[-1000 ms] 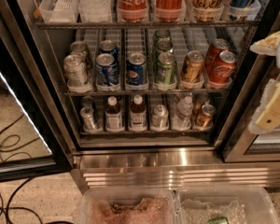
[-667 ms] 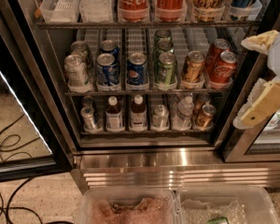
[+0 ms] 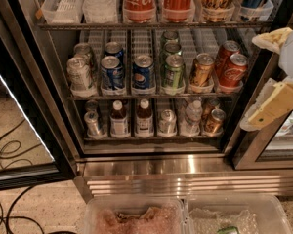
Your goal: Pick green can from middle shelf of fridge
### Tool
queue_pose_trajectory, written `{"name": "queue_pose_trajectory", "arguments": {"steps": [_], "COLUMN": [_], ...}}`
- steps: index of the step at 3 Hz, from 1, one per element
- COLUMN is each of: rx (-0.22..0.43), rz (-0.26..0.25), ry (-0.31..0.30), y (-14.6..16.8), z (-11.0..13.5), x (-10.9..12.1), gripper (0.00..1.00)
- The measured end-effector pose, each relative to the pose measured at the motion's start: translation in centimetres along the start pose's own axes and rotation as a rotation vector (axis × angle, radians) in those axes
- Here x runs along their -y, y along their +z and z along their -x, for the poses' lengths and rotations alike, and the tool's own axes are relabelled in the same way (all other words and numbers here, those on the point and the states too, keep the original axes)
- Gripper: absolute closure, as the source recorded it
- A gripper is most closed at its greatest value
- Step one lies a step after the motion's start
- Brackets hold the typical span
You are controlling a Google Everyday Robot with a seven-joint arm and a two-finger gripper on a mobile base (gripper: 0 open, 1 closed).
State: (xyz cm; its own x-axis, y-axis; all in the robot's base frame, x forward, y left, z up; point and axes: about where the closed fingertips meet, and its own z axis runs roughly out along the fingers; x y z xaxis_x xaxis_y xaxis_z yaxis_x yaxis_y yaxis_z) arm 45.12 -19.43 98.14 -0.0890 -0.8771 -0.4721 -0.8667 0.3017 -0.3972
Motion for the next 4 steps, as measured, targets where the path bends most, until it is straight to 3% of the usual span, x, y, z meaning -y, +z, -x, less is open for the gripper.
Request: {"name": "queue_pose_trajectory", "arguments": {"steps": [2,3,4], "rx": [0.126,0.141,0.149], "rz": [-0.025,-0.006,-0.006], "ry": [0.037,0.075,0.070], "y": [3.1,7.6,7.5], "z": [1.7,2.5,2.7], "x": [0.8,2.2,2.1], "gripper": [0.00,0.00,0.00]}}
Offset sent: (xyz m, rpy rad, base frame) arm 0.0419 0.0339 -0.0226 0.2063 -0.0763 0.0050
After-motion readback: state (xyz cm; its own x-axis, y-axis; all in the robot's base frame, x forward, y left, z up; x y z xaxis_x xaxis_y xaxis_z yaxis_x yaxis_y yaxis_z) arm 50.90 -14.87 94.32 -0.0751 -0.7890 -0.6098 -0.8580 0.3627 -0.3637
